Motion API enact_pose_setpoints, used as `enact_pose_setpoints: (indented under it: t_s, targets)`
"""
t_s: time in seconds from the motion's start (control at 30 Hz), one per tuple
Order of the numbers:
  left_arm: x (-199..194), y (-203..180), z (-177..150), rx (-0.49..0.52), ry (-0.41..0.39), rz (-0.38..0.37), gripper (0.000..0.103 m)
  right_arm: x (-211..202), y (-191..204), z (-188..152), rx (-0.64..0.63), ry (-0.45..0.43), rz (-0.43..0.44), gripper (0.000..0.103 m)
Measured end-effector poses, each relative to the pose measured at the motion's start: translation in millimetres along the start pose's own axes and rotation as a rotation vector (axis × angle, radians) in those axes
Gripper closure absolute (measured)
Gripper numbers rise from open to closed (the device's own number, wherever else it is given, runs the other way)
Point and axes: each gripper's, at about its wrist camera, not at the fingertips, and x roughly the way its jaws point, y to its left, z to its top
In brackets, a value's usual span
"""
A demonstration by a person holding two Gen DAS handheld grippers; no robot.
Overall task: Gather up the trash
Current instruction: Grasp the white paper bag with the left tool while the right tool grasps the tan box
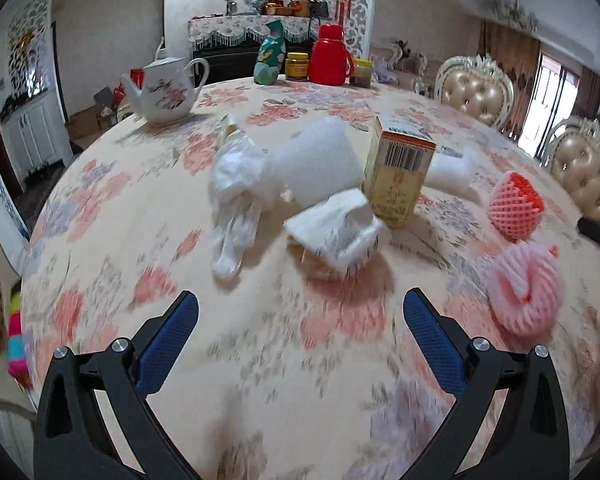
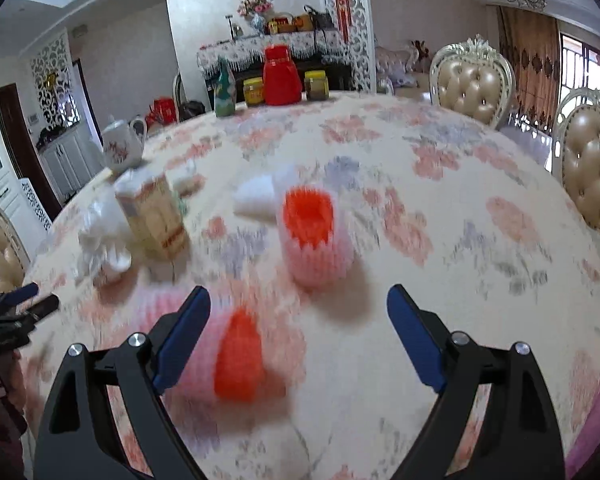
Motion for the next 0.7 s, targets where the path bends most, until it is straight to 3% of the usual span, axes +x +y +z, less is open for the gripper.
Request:
enact_pose_setpoints:
  t_s: [0.13,0.37,0.43,0.47,0.5,0.7]
  targets:
    - [31,-15,23,0.025,0.04,-0.013,0.007,25,8,21,-0.046,0.022,-0.01,0.016]
    - [71,-35,43,0.104,0.097,0.034,0.007,85,47,70,-0.207,0.034,0.016,0.016]
    - [78,-37,44,0.11,0.11,0.028,0.007,106,51,81,-0.229,0.08,0.016,0.016]
    - [80,-37,44,0.109,0.111,0.024,0.009,121,53,86,-0.232,0.124,0.027,0.016]
    - [83,-37,43,0.106,0.119,0.02,0.019,126,55,87,-0.231,0.135,0.033,0.016]
    - [78,-30,40,0.084,0.094,-0.046,0.025,135,104,70,-0.371,0.18,0.209,0.016]
